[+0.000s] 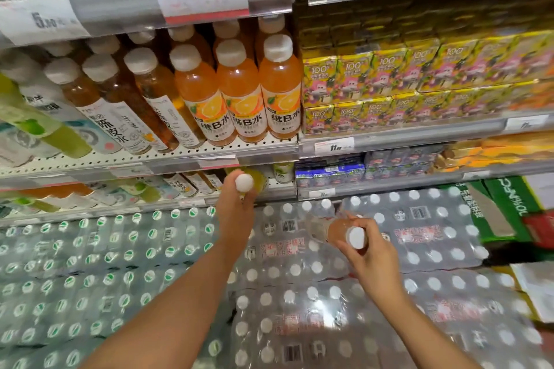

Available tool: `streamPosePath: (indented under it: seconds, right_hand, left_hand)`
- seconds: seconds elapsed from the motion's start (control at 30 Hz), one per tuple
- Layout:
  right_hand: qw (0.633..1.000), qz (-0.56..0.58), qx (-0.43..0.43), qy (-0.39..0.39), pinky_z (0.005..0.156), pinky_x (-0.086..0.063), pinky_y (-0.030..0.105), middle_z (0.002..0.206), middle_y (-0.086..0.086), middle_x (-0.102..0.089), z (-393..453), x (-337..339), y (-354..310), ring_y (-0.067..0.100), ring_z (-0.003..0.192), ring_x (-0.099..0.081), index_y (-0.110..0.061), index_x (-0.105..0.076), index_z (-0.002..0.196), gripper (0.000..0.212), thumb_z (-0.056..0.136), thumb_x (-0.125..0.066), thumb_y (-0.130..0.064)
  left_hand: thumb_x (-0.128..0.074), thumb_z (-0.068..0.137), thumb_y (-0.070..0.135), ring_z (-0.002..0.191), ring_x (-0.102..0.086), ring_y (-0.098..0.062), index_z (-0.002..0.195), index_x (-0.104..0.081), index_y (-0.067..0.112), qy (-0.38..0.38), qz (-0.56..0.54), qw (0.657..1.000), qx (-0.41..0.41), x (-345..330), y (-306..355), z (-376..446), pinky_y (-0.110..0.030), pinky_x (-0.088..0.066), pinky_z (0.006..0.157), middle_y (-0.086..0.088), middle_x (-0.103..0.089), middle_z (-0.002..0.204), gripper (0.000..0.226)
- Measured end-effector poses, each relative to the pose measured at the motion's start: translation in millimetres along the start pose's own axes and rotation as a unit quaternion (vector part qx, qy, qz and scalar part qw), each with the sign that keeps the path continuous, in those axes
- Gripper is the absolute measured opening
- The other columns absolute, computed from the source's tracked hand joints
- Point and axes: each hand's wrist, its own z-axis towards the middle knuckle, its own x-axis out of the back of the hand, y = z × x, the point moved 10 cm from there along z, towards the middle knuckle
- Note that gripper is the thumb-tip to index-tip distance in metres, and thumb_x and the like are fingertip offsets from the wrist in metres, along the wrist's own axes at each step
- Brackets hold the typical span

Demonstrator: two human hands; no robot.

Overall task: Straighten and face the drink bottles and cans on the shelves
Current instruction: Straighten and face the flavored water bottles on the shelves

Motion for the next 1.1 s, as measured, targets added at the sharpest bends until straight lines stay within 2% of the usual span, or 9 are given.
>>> streamPosePath:
  seconds: [0.17,0.3,0.4,0.5,0.67,0.77,0.87,0.93,1.1]
  right_hand:
    - [1.000,0.012,0.000,-0.001,0.064,-0.052,0.016,0.111,-0.040,-0.061,-13.6,-0.8,4.9,-0.001,0.083,-0.068,-0.048,-0.044,0.102,0.038,0.080,-0.075,-0.043]
    - [1.000,0.008,-0.008,-0.003,0.061,-0.043,0.005,0.111,-0.034,-0.062,-23.2,-3.0,13.0,-0.003,0.078,-0.066,-0.040,-0.047,0.102,0.040,0.079,-0.080,-0.037]
    - [1.000,0.017,-0.013,-0.011,0.061,-0.041,0.003,0.124,-0.036,-0.058,-29.4,-3.8,18.2,-0.008,0.080,-0.065,-0.039,-0.049,0.101,0.035,0.079,-0.076,-0.041]
    - [1.000,0.010,-0.015,-0.015,0.061,-0.041,0.002,0.119,-0.036,-0.061,-33.0,-2.2,22.1,-0.009,0.080,-0.065,-0.036,-0.050,0.102,0.036,0.079,-0.077,-0.041]
    - [0.999,0.002,-0.029,-0.016,0.064,-0.042,0.002,0.106,-0.045,-0.062,-37.4,1.4,30.2,-0.009,0.081,-0.065,-0.037,-0.050,0.105,0.040,0.079,-0.081,-0.037]
    - [1.000,-0.002,-0.029,-0.011,0.064,-0.042,0.002,0.111,-0.048,-0.057,-39.3,5.0,32.3,-0.009,0.082,-0.064,-0.038,-0.050,0.106,0.041,0.079,-0.082,-0.035]
    - [0.999,0.001,-0.040,-0.013,0.059,-0.040,0.003,0.111,-0.047,-0.058,-41.2,6.6,36.7,-0.005,0.076,-0.065,-0.041,-0.050,0.106,0.043,0.080,-0.082,-0.031]
    - [0.999,-0.006,-0.044,-0.013,0.059,-0.041,0.004,0.114,-0.045,-0.058,-42.3,7.6,37.0,-0.004,0.078,-0.065,-0.042,-0.050,0.107,0.043,0.081,-0.082,-0.032]
    - [0.999,-0.009,-0.042,-0.012,0.062,-0.043,0.004,0.122,-0.043,-0.057,-40.6,9.8,32.8,-0.008,0.087,-0.064,-0.046,-0.048,0.105,0.040,0.079,-0.078,-0.041]
  left_hand:
    - [-0.067,0.097,0.019,0.089,-0.056,0.005,0.108,-0.048,0.043,0.003,0.029,1.000,-0.004,-25.7,-6.5,15.3,-0.013,-0.040,0.067,0.024,-0.059,0.094,0.033]
    - [-0.069,0.096,0.013,0.094,-0.062,-0.025,0.112,-0.062,0.013,-0.023,0.087,0.996,-0.030,-44.3,-7.7,26.2,-0.037,-0.049,0.074,-0.003,-0.069,0.099,0.018]
    - [-0.067,0.097,0.021,0.078,-0.052,-0.029,0.085,-0.060,0.005,-0.041,0.214,0.973,-0.081,-51.7,9.4,41.2,-0.039,-0.041,0.071,-0.009,-0.059,0.075,0.021]
    - [-0.070,0.094,0.009,0.057,-0.054,-0.033,0.068,-0.056,0.001,-0.049,0.262,0.955,-0.129,-59.0,26.8,52.7,-0.037,-0.036,0.063,-0.017,-0.054,0.057,0.030]
    - [-0.049,0.104,0.017,0.094,-0.062,-0.037,0.105,-0.069,-0.001,-0.076,0.267,0.960,-0.024,-70.9,-7.5,67.9,-0.039,-0.042,0.077,-0.018,-0.069,0.096,0.027]
    - [-0.048,0.103,0.016,0.090,-0.062,-0.032,0.101,-0.067,-0.001,-0.103,0.291,0.951,0.014,-76.9,-23.1,78.8,-0.035,-0.040,0.073,-0.013,-0.065,0.090,0.026]
    - [-0.048,0.102,0.012,0.077,-0.048,-0.029,0.089,-0.054,0.008,-0.116,0.315,0.942,0.028,-77.4,-28.1,84.1,-0.028,-0.020,0.066,-0.007,-0.049,0.073,0.015]
    - [-0.048,0.100,0.010,0.074,-0.046,-0.029,0.086,-0.047,0.009,-0.131,0.322,0.937,0.043,-76.1,-32.5,87.0,-0.031,-0.025,0.066,-0.001,-0.038,0.064,0.014]
    - [-0.051,0.098,0.008,0.090,-0.064,-0.043,0.103,-0.063,-0.005,-0.143,0.293,0.945,0.033,-75.0,-40.0,97.4,-0.040,-0.045,0.074,-0.026,-0.067,0.092,0.018]
